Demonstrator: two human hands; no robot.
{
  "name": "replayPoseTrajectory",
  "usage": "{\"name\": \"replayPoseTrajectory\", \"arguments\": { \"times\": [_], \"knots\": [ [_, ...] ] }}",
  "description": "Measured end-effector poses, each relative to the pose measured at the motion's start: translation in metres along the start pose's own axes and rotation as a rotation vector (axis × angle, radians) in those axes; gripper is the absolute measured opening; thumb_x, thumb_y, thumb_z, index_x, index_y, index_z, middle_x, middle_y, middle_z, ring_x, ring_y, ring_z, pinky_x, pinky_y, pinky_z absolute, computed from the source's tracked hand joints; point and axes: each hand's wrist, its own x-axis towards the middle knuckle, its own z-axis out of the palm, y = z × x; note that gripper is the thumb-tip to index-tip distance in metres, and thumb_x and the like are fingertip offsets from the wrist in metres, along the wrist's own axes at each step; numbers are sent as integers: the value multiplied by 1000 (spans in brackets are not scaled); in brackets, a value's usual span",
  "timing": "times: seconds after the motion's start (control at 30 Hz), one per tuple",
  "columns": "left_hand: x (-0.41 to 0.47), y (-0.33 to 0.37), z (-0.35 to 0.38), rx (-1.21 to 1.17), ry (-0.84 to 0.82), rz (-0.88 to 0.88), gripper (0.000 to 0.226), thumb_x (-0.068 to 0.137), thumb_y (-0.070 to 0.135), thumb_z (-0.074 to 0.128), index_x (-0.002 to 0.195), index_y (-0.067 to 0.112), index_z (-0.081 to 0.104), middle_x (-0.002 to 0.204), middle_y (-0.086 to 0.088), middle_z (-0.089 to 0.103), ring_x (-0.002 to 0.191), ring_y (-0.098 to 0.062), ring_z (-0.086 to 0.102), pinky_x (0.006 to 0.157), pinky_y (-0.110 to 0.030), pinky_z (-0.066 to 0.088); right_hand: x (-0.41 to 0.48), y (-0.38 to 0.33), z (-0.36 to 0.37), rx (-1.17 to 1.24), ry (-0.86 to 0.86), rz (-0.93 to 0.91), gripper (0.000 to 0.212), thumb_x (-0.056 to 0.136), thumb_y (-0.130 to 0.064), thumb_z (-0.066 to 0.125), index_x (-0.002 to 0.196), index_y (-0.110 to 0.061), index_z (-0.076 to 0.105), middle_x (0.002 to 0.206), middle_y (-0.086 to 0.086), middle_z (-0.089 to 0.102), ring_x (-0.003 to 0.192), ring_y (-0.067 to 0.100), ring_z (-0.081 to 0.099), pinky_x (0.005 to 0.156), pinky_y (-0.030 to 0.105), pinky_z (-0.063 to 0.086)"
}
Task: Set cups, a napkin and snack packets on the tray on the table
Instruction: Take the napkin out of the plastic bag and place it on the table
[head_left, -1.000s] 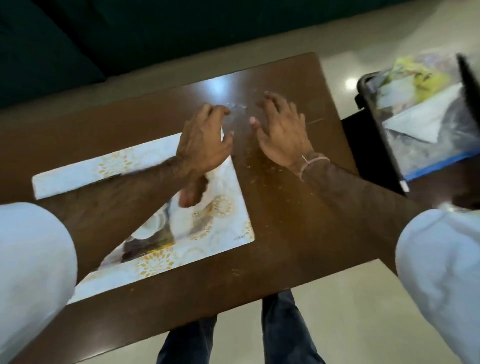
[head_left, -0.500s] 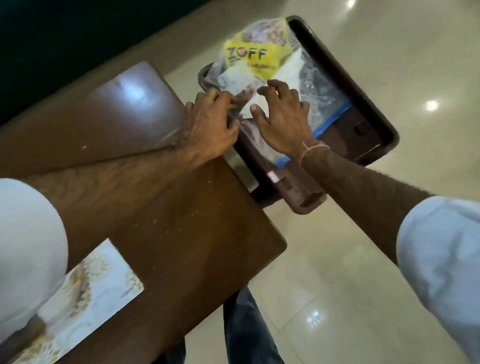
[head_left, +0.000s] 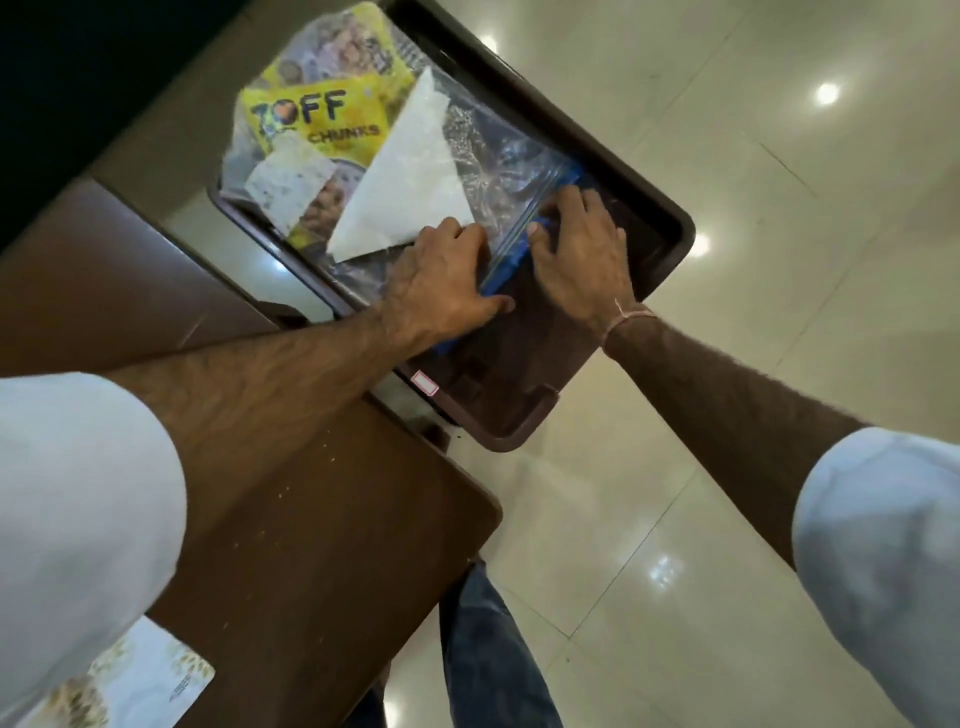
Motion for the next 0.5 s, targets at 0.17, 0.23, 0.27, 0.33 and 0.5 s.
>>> {"name": "replayPoseTrajectory", "arguments": {
  "times": [0.17, 0.23, 0.27, 0.33, 0.5],
  "knots": [
    [3, 11, 5, -65, 79, -72, 15, 74, 25, 61, 83, 14, 65, 87, -8, 66, 83, -28, 63, 69, -34, 49, -8, 5, 4, 388, 5, 229, 15, 95, -25, 57, 106, -15, 62, 97, -1, 70, 89, 16, 67, 86, 36, 57],
    [2, 13, 6, -165, 111, -184, 7, 74, 22, 63, 77, 19, 68, 79, -2, 70, 79, -23, 65, 66, -28, 47, -9, 1, 6, 501, -3, 340, 11, 93, -24, 59, 96, -17, 67, 90, 0, 73, 79, 16, 70, 75, 34, 60],
    [1, 13, 5, -232, 138, -239, 4, 74, 22, 65, 74, 20, 68, 76, 1, 69, 78, -20, 65, 66, -26, 46, -10, -2, 6, 584, -5, 403, 10, 93, -23, 60, 90, -18, 68, 86, 1, 74, 70, 14, 71, 64, 30, 58],
    [-3, 12, 2, -355, 246, -294, 5, 76, 23, 67, 74, 19, 66, 72, 4, 65, 74, -17, 62, 64, -25, 44, -9, -9, 9, 842, -36, 523, 12, 93, -16, 60, 83, -16, 66, 79, 5, 74, 53, 13, 66, 48, 25, 50],
    [-22, 8, -10, -517, 487, -112, 12, 91, 22, 53, 87, 12, 47, 77, -4, 52, 69, -18, 47, 60, -28, 34, -1, -41, 20, 1211, -145, 533, 14, 94, -1, 60, 108, -3, 64, 85, 12, 69, 65, 20, 68, 63, 33, 61]
  ]
}}
